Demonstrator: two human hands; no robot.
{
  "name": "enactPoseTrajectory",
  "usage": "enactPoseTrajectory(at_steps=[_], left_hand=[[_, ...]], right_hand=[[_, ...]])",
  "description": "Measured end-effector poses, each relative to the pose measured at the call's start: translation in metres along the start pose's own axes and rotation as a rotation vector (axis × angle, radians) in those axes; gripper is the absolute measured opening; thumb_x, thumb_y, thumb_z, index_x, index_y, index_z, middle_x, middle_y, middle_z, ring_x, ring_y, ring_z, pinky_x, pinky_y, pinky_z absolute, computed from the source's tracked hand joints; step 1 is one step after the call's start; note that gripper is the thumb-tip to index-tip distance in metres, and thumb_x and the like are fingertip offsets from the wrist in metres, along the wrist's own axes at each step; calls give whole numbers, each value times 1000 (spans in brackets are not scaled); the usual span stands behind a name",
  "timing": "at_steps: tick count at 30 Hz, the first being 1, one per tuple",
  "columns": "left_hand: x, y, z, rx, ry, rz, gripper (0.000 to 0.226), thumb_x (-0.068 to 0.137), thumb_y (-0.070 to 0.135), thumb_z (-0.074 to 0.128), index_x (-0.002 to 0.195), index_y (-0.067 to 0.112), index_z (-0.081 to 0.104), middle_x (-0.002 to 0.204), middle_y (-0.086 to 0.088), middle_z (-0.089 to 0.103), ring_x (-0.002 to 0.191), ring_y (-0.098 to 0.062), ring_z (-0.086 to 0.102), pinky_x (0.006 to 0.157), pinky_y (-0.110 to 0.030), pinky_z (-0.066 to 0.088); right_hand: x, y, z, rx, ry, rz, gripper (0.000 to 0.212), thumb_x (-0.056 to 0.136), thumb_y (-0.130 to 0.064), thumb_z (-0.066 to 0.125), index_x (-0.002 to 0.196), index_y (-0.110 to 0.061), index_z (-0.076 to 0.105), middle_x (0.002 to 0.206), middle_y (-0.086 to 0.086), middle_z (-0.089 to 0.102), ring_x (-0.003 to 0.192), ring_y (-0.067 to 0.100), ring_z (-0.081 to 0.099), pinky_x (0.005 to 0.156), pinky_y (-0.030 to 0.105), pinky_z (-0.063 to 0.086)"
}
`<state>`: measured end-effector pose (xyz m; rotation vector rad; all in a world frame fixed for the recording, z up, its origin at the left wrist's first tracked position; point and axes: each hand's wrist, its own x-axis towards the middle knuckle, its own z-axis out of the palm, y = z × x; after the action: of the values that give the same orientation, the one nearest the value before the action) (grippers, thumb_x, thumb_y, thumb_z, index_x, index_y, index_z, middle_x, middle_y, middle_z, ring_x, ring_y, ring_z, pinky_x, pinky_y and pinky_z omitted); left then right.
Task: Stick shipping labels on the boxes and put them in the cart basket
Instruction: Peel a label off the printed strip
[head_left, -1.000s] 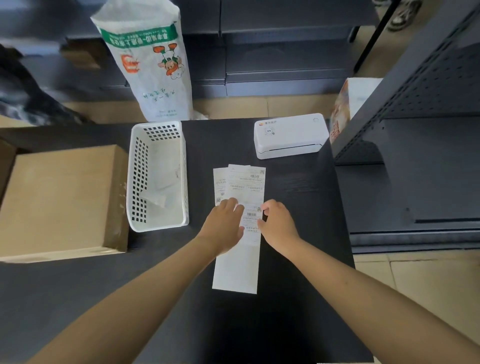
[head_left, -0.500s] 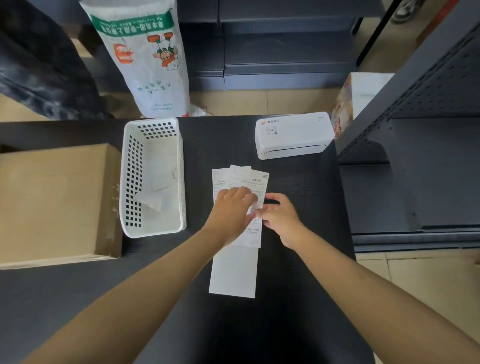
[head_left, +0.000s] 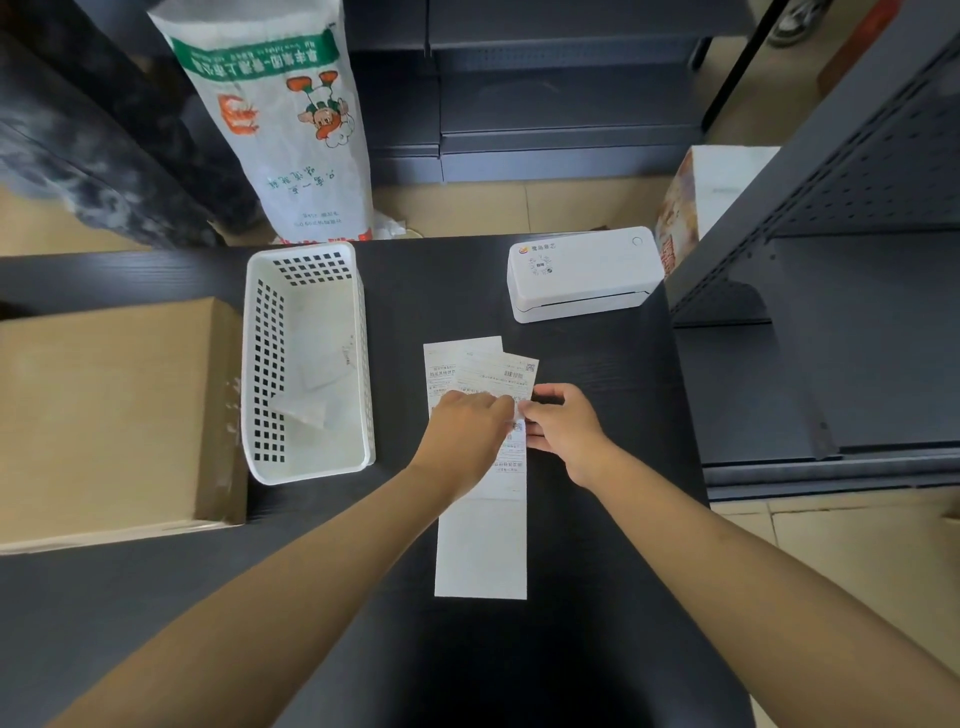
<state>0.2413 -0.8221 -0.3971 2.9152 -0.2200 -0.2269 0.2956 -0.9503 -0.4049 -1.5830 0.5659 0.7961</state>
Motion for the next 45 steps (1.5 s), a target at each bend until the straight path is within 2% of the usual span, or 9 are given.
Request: enactPoseTrajectory(at_steps=[7, 11, 21, 27, 34, 36, 41, 43, 45], left_hand=[[-5, -1, -11, -5, 38, 24, 15, 88, 15, 66, 103, 15, 67, 96, -3, 69, 82, -18, 60, 71, -26, 49], [-9, -2, -14, 13, 40, 37, 14, 88, 11, 62, 102, 12, 67, 93, -6, 68, 73, -20, 59, 60, -23, 35], [-15, -5, -13, -38, 27, 28, 15, 95, 16, 53, 107, 14, 60, 101, -3, 66, 70, -11, 41, 64, -18, 29], [-14, -7, -13, -76, 29, 12, 16, 97, 18, 51, 110, 15, 60, 101, -2, 66, 76, -16, 58, 63, -18, 36], [-19, -10, -15, -125, 46, 17, 18, 97, 20, 52, 111, 15, 63, 104, -2, 67, 79, -18, 61, 64, -20, 43], [-20, -11, -16, -135, 38, 19, 18, 97, 20, 52, 110, 15, 63, 105, -2, 67, 79, -19, 62, 67, -24, 50], [-25, -8, -19, -175, 95, 33, 10, 95, 18, 56, 99, 12, 62, 89, -5, 67, 65, -21, 58, 54, -24, 42], [-26, -7, -16, -184, 99, 8, 13, 97, 24, 53, 101, 14, 60, 97, -3, 67, 75, -20, 59, 66, -29, 49], [-24, -8, -11, -220, 81, -30, 21, 94, 34, 57, 109, 19, 58, 114, 1, 61, 99, -18, 55, 91, -31, 43]], right_hand=[[-1, 2, 5, -14, 4, -48, 26, 87, -9, 68, 104, -22, 54, 105, 5, 68, 81, 17, 71, 54, 23, 56], [-1, 1, 8, 15, 30, -53, 38, 85, -6, 69, 111, -23, 47, 107, 8, 66, 84, 21, 70, 55, 24, 56], [-2, 5, 15, -17, 41, -64, 31, 88, -8, 65, 109, -22, 47, 104, 5, 64, 82, 18, 68, 47, 17, 51], [0, 7, 18, -99, 56, -92, 16, 91, -10, 61, 97, -23, 54, 95, -3, 63, 78, 14, 67, 48, 16, 50], [-2, 8, 20, -132, 58, -101, 15, 91, -11, 60, 93, -25, 57, 86, -11, 61, 73, 12, 66, 46, 15, 49], [-2, 8, 21, -133, 61, -98, 14, 91, -11, 60, 93, -24, 57, 86, -10, 61, 72, 12, 66, 46, 16, 49], [-1, 7, 10, -45, 115, -33, 6, 95, -13, 56, 99, -17, 58, 99, 3, 67, 81, 16, 68, 56, 25, 55], [-3, 4, 5, 6, 77, 8, 9, 96, -12, 55, 104, -16, 58, 101, 6, 67, 83, 19, 69, 56, 26, 56], [-6, 1, 3, 20, -1, 31, 13, 97, -12, 54, 109, -15, 57, 102, 7, 68, 82, 18, 70, 53, 24, 55]])
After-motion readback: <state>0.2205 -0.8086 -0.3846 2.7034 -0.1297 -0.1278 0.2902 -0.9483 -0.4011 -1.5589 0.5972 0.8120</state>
